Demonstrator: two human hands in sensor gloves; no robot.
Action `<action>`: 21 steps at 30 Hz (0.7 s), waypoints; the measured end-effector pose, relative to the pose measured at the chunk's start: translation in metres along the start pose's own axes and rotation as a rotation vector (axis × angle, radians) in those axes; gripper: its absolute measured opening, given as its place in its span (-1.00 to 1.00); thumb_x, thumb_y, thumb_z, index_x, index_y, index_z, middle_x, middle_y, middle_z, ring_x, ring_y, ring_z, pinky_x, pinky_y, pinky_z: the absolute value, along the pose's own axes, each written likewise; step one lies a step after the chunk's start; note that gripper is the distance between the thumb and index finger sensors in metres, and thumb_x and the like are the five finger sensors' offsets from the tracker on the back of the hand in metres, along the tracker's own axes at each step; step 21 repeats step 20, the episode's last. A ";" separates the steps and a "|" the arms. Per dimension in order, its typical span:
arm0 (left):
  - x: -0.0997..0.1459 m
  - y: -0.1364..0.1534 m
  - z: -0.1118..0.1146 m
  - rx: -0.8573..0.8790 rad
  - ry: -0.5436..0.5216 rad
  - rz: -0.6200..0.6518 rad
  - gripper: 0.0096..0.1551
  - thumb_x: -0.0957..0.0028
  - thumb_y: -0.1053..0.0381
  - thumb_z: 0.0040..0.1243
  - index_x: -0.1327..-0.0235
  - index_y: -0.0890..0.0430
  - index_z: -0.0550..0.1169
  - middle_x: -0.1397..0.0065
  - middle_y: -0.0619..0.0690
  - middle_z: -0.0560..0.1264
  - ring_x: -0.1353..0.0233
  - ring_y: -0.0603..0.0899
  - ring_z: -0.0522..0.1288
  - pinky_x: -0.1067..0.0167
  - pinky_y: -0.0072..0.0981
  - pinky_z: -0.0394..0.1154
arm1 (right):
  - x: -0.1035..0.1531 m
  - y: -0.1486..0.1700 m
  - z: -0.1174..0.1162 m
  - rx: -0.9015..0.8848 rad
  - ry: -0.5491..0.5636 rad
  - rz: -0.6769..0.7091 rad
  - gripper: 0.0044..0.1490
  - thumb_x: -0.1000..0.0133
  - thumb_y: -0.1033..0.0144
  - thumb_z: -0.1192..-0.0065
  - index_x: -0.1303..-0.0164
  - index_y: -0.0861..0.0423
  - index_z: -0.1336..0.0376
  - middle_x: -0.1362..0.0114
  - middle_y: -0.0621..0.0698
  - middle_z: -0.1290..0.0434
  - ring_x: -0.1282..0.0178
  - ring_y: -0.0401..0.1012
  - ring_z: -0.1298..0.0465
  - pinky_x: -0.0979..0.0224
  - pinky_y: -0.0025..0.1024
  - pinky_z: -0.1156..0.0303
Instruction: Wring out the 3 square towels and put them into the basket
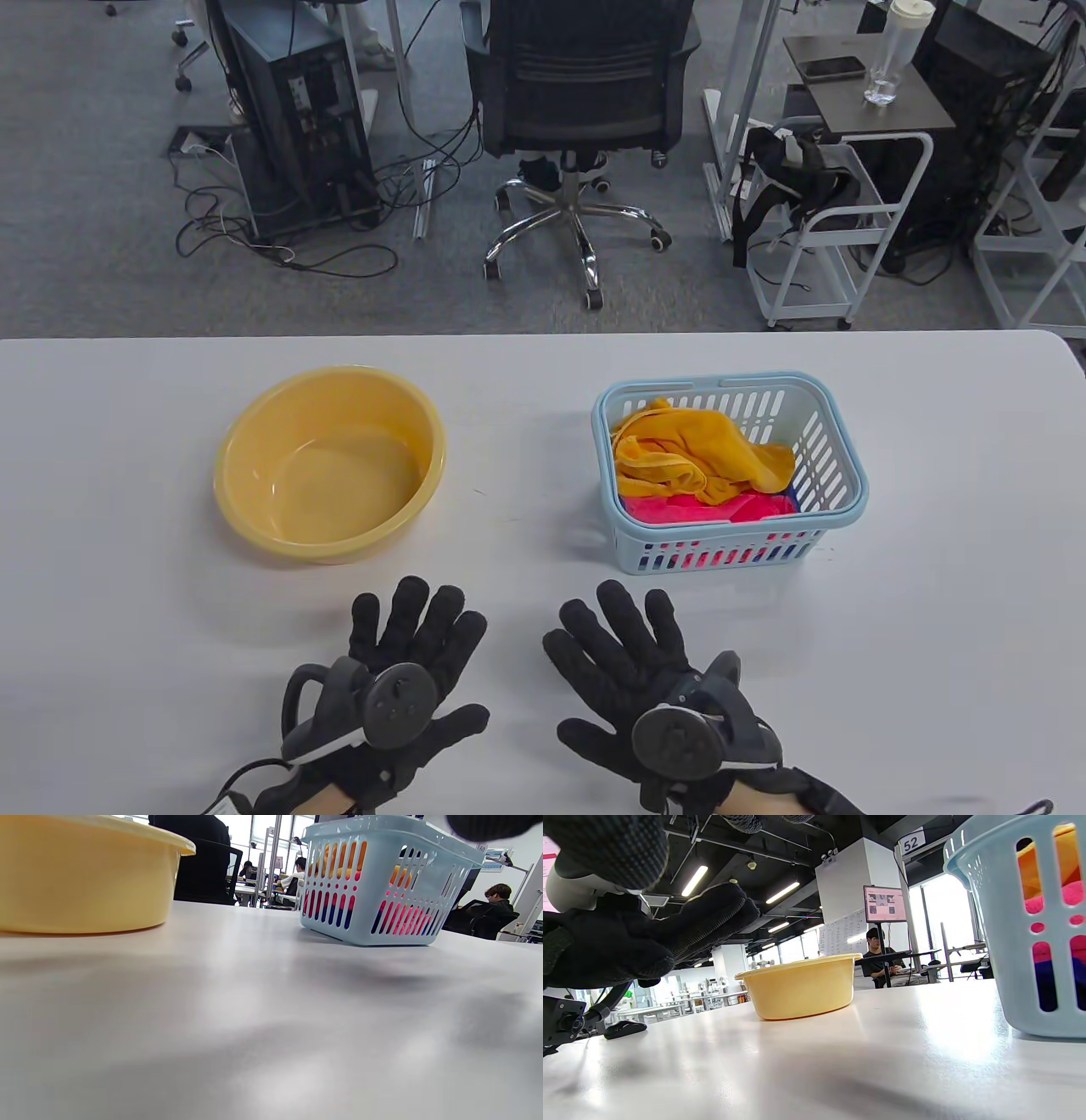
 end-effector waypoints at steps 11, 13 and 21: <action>0.001 -0.003 0.000 -0.009 0.010 0.009 0.10 0.02 -0.64 -0.06 -0.38 -0.43 -0.43 -0.61 -0.41 -0.51 -0.62 0.01 -0.70 -0.48 0.08 -0.69 | -0.001 0.008 -0.001 -0.032 -0.006 -0.021 0.09 -0.18 -0.31 -0.04 -0.69 -0.08 0.34 -0.76 -0.07 0.40 -0.71 0.15 0.45 -0.49 0.28 0.63; 0.001 -0.003 0.000 -0.011 0.013 0.008 0.10 0.02 -0.63 -0.06 -0.38 -0.43 -0.43 -0.61 -0.41 -0.51 -0.62 0.01 -0.70 -0.48 0.08 -0.69 | -0.002 0.008 -0.002 -0.037 -0.011 -0.016 0.09 -0.18 -0.31 -0.05 -0.69 -0.07 0.34 -0.76 -0.07 0.40 -0.71 0.16 0.45 -0.49 0.29 0.62; 0.001 -0.003 0.000 -0.012 0.017 0.006 0.11 0.02 -0.63 -0.05 -0.38 -0.43 -0.43 -0.61 -0.41 -0.51 -0.62 0.01 -0.70 -0.48 0.08 -0.69 | -0.003 0.007 -0.006 -0.057 -0.037 -0.016 0.08 -0.18 -0.30 -0.05 -0.69 -0.08 0.33 -0.76 -0.07 0.39 -0.71 0.15 0.45 -0.50 0.29 0.62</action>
Point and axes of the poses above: the tracker on the back of each hand, its own y axis roughly to the little-finger side, its own x axis roughly from the fingertips to the wrist, z = x × y, the point moved 3 cm from there along -x, roughly from the wrist to the fingertips
